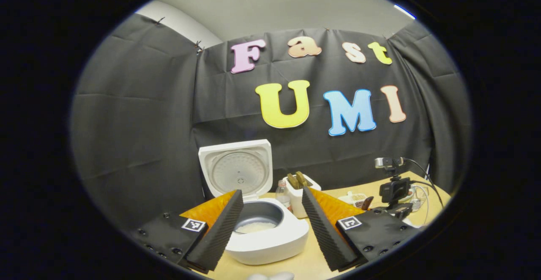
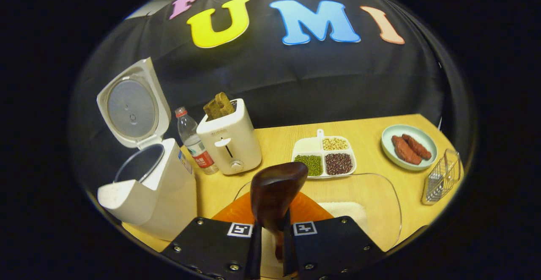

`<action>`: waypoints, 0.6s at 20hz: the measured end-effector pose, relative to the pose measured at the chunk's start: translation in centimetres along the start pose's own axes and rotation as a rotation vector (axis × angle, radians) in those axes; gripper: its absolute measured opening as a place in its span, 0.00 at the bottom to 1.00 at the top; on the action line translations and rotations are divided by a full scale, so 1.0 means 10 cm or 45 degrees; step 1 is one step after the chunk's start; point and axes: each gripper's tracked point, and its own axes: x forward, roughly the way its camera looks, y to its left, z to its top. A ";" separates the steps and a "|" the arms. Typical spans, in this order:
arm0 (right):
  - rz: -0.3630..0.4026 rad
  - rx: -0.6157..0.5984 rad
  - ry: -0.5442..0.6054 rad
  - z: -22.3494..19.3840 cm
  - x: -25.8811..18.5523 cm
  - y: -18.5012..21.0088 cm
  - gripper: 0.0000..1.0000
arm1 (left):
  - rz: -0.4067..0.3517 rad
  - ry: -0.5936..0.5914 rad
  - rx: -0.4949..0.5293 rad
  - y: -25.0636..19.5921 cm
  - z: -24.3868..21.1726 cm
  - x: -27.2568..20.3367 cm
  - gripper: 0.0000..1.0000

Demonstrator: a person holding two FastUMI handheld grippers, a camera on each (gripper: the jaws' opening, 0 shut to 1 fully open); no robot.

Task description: Close the left gripper, press the button to open the rice cooker; take a wooden spoon from the chopstick holder with the right hand, scoop a spoonful of rice and pour it into the rice cooker, then put the wooden spoon back into the chopstick holder.

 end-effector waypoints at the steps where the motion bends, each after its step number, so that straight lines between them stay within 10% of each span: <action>1: 0.028 0.089 0.004 0.01 0.00 0.01 0.20 | -0.001 0.001 -0.001 0.00 0.01 0.01 0.96; 12: 0.086 0.800 -0.081 0.21 -0.19 -0.69 0.21 | -0.005 -0.027 0.037 -0.02 0.17 -0.02 0.99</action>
